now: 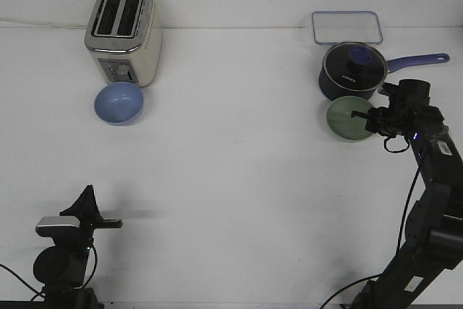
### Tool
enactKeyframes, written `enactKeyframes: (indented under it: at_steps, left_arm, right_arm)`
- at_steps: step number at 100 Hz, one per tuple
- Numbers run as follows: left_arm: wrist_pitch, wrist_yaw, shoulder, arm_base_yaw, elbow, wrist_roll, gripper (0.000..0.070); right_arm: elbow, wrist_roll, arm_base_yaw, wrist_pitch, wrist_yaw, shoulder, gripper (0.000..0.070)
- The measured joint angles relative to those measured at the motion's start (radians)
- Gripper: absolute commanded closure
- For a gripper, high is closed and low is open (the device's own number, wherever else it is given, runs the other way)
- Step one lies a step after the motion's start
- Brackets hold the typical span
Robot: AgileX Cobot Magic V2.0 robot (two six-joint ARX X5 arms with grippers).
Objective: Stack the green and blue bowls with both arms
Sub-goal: 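Carry the green bowl toward the robot and set it down mid-table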
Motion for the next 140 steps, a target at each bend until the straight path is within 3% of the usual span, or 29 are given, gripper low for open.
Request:
enactKeyframes:
  at_steps: [41, 70, 108, 140]
  left_arm:
    - [0.0, 0.0, 0.0, 0.0, 0.0, 0.0, 0.0685]
    - [0.0, 0.0, 0.0, 0.0, 0.0, 0.0, 0.0685]
    - [0.0, 0.0, 0.0, 0.0, 0.0, 0.0, 0.0685]
    - [0.0, 0.0, 0.0, 0.0, 0.0, 0.0, 0.0685]
  right_arm:
    - [0.057, -0.004, 0.001, -0.148, -0.121, -0.301, 0.07]
    - [0.057, -0.007, 0.074, -0.268, -0.151, -0.463, 0.07]
    - [-0.019, -0.031, 0.38, -0.36, -0.169, -0.504, 0.07]
    - [-0.261, 0.016, 0.603, -0.217, -0.16, -0.504, 0.07]
